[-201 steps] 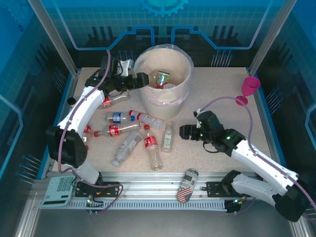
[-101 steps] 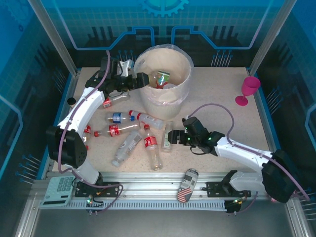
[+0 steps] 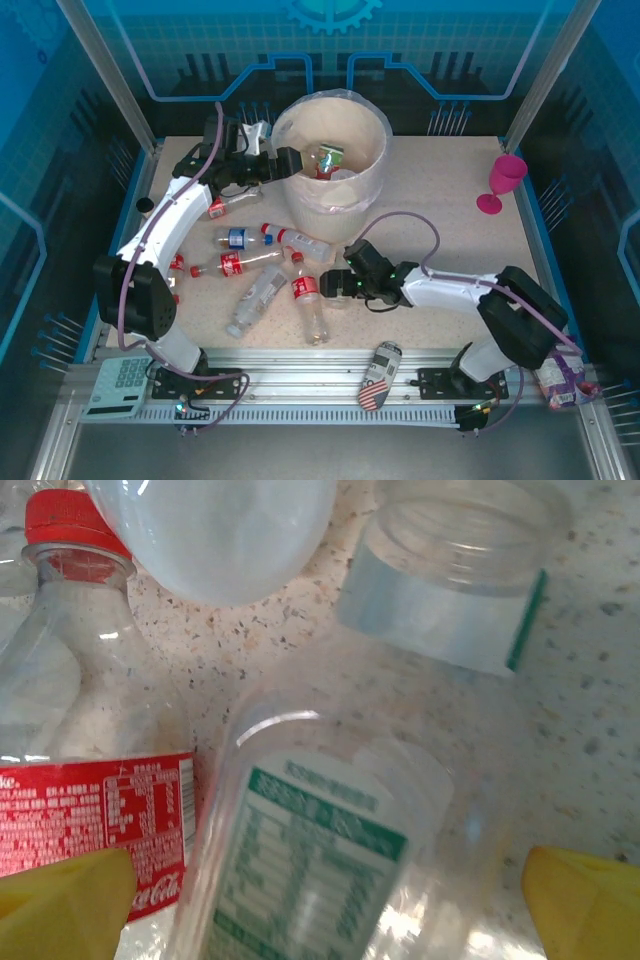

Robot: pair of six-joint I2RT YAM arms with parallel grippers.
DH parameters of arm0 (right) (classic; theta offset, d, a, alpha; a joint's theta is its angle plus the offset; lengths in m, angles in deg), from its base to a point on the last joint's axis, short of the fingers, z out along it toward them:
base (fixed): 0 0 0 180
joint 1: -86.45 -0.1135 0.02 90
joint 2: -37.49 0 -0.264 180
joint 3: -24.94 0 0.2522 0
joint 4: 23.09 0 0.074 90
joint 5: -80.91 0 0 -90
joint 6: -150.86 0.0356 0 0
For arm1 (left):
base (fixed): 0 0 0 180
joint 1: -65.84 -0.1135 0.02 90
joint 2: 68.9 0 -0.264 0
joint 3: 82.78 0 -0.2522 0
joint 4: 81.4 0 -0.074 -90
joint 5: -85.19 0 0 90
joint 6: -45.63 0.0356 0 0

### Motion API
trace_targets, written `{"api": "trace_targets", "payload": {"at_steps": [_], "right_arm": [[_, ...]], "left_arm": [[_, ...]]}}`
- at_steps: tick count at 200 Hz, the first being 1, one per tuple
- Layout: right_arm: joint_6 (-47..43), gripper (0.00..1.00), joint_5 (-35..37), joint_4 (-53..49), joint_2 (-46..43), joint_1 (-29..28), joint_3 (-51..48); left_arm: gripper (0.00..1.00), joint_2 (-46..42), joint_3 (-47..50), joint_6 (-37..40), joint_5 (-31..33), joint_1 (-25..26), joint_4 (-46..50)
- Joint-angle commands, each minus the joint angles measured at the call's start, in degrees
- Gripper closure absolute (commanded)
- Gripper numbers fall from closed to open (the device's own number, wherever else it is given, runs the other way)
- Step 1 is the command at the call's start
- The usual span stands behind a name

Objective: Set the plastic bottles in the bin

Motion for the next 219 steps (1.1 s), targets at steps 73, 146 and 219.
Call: {"api": "trace_targets", "payload": {"at_steps": [73,146,219], "right_arm": [[-1.0,0.30,3.2,0.8,0.7,-0.6,-0.2],[-2.5,0.41,3.2,-3.3,-5.2,2.8,-4.0],[-9.5,0.46,3.2,-14.4,-21.7,14.7,-6.5]], "left_arm": [[0.01,0.1,2.6,1.9,1.0,-0.1,6.1],[0.01,0.1,2.7,2.1,1.2,-0.1,6.2],[0.01,0.3,2.6,2.0,1.2,-0.1,6.3]]}}
